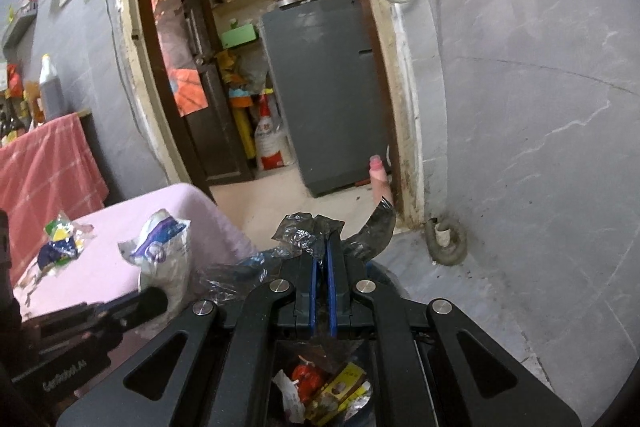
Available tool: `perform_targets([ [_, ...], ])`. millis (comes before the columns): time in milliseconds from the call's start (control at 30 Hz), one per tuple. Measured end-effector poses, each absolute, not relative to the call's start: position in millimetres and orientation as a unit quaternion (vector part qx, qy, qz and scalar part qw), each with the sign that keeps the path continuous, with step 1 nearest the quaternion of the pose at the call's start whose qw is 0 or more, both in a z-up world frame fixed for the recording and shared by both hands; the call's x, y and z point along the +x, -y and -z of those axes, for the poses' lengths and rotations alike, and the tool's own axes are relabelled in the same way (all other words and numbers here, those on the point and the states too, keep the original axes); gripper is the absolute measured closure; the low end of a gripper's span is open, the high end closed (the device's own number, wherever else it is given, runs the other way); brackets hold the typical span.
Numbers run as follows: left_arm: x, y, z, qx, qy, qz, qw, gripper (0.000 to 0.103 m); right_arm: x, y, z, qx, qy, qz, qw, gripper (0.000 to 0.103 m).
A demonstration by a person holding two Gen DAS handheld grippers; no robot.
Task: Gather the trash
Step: 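Carry the wrapper and black bag over the blue bin and open both tools, then move both tools back over the table toward the remaining trash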
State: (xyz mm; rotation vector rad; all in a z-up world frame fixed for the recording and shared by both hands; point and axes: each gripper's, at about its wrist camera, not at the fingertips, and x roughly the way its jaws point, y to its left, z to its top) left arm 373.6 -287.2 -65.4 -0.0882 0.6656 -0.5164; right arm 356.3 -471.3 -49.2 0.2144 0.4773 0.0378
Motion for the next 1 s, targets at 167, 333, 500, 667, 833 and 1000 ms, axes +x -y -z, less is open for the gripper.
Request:
perform_targets([
  [167,373,280,64,-0.055,-0.323,0.241,0.914,0.098,361,470,52,0.104,-0.245,-0.032,0.963,0.098],
  [333,371,274,60,-0.064,-0.317,0.239,0.915,0.097,361,471,52,0.107,-0.245,-0.038,0.963,0.094],
  [500,367,272,56,-0.068,-0.311,0.236,0.918,0.090,358,471,51,0.110,-0.239,-0.044,0.964,0.081],
  [667,360,262,45,-0.071,-0.295,0.227,0.926,0.080,352,469,47,0.112,-0.227,-0.045,0.966,0.079],
  [833,354,244,30,-0.077,-0.271,0.211,0.936,0.069,344,460,35,0.108,-0.201,-0.041,0.973,0.063],
  [1000,349,219,14,-0.090,-0.253,0.189,0.945,0.049,338,446,16,0.099,-0.180,-0.040,0.978,0.045],
])
